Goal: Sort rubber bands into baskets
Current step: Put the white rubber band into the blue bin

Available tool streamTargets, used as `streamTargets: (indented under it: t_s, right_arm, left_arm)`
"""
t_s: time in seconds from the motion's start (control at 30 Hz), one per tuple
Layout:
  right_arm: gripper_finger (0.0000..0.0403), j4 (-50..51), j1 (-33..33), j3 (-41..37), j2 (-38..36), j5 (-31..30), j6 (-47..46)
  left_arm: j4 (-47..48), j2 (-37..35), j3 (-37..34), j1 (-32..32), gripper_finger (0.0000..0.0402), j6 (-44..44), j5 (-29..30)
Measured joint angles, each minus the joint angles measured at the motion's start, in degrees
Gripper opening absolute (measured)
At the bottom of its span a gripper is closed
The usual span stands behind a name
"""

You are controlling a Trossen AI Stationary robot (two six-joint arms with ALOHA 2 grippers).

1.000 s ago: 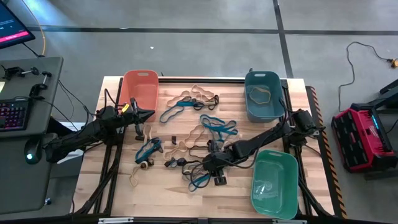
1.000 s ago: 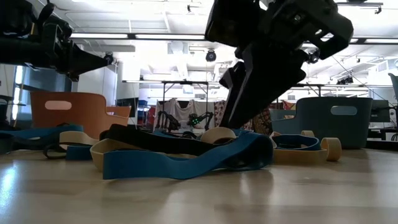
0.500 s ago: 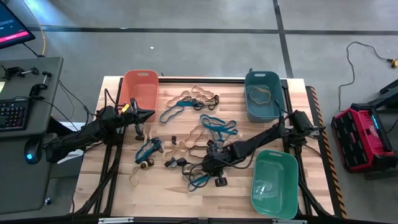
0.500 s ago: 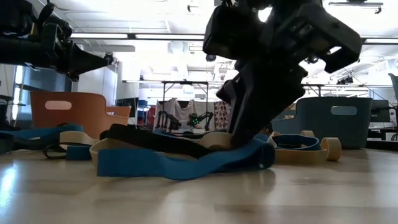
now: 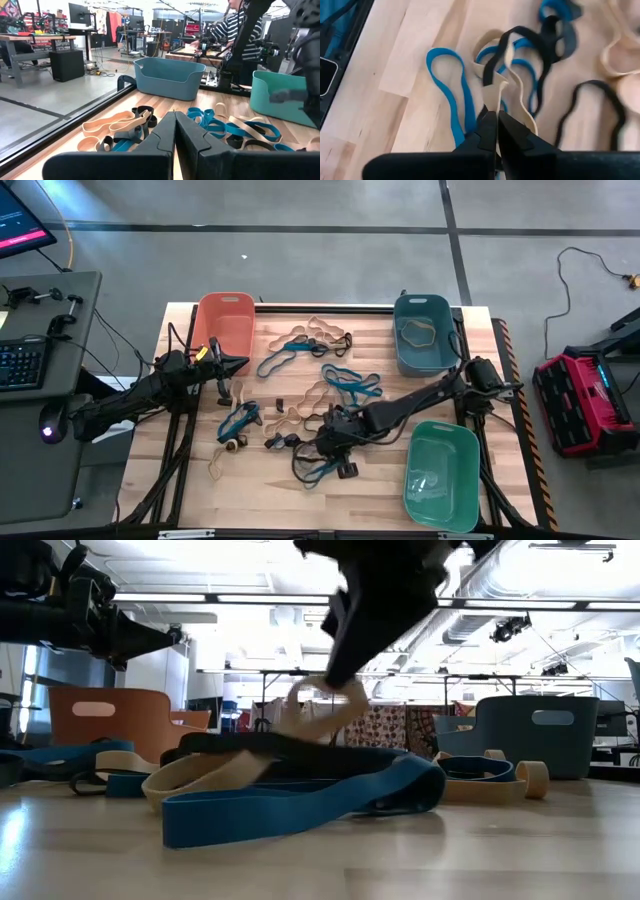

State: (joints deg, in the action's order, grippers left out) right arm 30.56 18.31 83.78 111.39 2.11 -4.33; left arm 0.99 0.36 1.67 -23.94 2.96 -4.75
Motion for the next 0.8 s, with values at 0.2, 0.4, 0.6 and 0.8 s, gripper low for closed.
streamTargets:
  t_s: [0.2,0.4,0.6,0.8]
  right_arm:
    - [0.0001,13.17,0.0,9.36,-0.02,-6.94,0.96]
    - [0.0,26.11,-0.3,15.71,-0.04,-15.49,1.72]
    - [0.0,27.74,-0.71,17.14,-0.89,-18.81,1.7]
    - [0.0,30.52,-0.63,17.04,-2.79,-28.79,-1.78]
  left_arm:
    - [-0.14,0.0,0.0,-0.01,0.0,-0.04,-1.11]
    - [-0.9,0.02,0.0,0.0,0.0,-0.04,-6.42]
    - [-0.96,0.02,0.02,1.62,0.0,-0.09,-6.93]
    - [-0.96,0.02,0.02,5.04,0.0,-0.59,-6.95]
